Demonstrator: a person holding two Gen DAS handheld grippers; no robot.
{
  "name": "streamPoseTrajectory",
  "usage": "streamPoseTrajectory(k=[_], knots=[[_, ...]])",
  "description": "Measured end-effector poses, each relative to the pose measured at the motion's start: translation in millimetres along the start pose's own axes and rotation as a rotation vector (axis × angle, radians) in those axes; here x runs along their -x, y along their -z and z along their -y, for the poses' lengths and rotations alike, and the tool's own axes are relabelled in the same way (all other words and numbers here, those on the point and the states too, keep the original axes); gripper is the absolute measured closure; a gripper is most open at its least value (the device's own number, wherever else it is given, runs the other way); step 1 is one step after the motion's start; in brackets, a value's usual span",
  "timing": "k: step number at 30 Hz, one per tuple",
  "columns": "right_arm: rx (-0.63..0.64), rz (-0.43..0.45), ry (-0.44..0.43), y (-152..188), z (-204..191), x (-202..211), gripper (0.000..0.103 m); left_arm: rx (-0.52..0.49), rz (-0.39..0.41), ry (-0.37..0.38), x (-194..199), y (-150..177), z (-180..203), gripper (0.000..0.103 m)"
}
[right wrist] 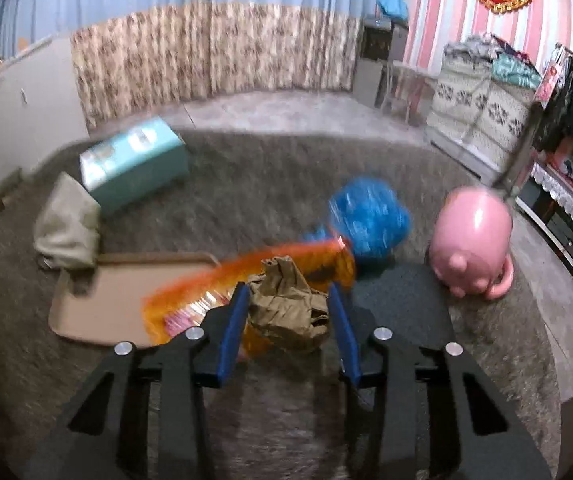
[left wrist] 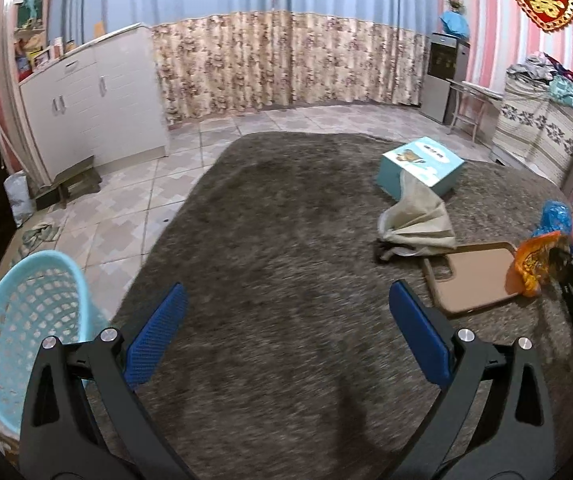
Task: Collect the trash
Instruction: 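Grasp the crumpled brown paper with the right tool while the left tool grasps the beige cloth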
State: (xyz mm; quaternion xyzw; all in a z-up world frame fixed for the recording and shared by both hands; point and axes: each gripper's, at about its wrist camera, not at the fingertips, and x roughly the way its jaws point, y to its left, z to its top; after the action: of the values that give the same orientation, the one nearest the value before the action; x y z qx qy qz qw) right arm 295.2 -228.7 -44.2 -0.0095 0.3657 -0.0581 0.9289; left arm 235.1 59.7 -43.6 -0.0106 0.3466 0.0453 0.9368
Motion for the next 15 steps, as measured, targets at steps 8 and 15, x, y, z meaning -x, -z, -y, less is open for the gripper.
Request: streamPoseTrajectory(k=[8, 15], knots=[[0.011, 0.024, -0.070, -11.3, -22.9, -5.0, 0.062, -0.033, -0.042, 0.070, -43.9, -20.4, 45.8, 0.005], [-0.033, 0.013, -0.102, -12.8, -6.9, -7.9, 0.061, -0.097, -0.094, 0.120, -89.8, -36.7, 81.6, 0.009]])
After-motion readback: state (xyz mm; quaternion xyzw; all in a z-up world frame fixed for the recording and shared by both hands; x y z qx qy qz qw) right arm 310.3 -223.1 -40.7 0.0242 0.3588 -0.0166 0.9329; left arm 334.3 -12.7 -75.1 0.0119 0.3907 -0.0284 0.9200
